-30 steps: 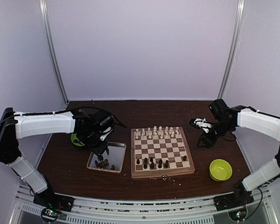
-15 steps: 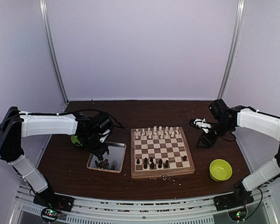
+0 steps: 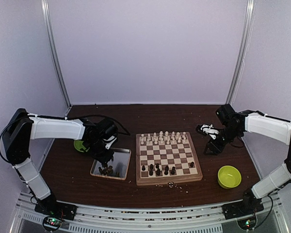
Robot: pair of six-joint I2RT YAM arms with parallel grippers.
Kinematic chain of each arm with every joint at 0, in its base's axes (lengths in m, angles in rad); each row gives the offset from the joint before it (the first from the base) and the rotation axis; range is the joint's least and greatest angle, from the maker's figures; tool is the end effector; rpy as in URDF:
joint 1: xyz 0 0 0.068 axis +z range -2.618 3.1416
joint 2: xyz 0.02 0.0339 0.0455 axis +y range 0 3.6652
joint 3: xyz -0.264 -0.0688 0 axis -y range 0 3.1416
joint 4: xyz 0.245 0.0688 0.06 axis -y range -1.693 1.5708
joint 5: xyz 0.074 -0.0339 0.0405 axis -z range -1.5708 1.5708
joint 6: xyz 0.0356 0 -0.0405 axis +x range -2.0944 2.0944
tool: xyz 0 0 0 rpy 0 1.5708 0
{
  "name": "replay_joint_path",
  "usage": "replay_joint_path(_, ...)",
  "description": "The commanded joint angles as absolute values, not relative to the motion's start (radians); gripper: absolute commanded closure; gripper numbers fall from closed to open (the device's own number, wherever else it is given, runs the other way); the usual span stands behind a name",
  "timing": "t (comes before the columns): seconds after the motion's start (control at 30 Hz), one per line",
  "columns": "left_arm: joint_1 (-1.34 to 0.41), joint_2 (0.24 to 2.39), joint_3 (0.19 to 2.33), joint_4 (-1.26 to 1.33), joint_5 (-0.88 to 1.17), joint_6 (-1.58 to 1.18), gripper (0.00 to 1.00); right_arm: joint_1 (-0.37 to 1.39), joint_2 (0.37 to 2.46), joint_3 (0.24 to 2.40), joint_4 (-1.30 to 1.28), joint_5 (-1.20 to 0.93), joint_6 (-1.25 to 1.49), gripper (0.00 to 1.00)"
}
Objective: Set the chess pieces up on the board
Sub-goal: Pick up the bishop from the storage box.
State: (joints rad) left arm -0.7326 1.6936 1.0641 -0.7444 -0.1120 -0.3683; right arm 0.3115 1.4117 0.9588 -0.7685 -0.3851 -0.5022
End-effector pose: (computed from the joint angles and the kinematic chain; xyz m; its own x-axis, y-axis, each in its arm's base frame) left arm 0.2310 -0.2024 0.1725 -0.9136 0.3407 -0.2220 0.3424 0.9390 0.0318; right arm 0.2447 0.0928 0.2204 -0.5883 -0.6581 -0.4700 -0.7868 0.6001 0.1446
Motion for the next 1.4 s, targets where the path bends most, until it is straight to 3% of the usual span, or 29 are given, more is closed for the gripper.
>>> replay_joint_path(0.0, -0.728, 1.687, 1.06, -0.755, -0.087, -0.365, 0.9, 0.307, 1.422, 0.974, -0.782, -0.39, -0.512, 0.53)
replay_joint_path(0.07, -0.729, 1.675, 1.056, -0.765, -0.094, -0.365, 0.9, 0.306, 1.423, 0.975, -0.781, -0.39, -0.514, 0.53)
replay_joint_path(0.23, -0.729, 1.654, 1.057, -0.773, -0.066, -0.359, 1.0, 0.306, 1.424, 0.977, -0.784, -0.391, -0.515, 0.53)
replay_joint_path(0.43, -0.728, 1.588, 1.109, -0.776, 0.01, -0.362, 1.0, 0.305, 1.425, 0.976, -0.785, -0.391, -0.515, 0.52)
replay_joint_path(0.6, -0.729, 1.596, 1.139, -0.855, -0.05, -0.358, 0.87, 0.307, 1.426, 0.976, -0.788, -0.393, -0.518, 0.52)
replay_joint_path(1.03, -0.749, 1.652, 1.09, -0.823, -0.036, -0.358, 0.79, 0.307, 1.434, 0.979, -0.793, -0.398, -0.521, 0.51)
replay_joint_path(1.17, -0.749, 1.683, 1.09, -0.818, -0.045, -0.358, 0.79, 0.307, 1.438, 0.98, -0.795, -0.398, -0.522, 0.5)
replay_joint_path(1.37, -0.749, 1.723, 1.094, -0.815, -0.028, -0.356, 0.88, 0.307, 1.439, 0.979, -0.796, -0.399, -0.523, 0.5)
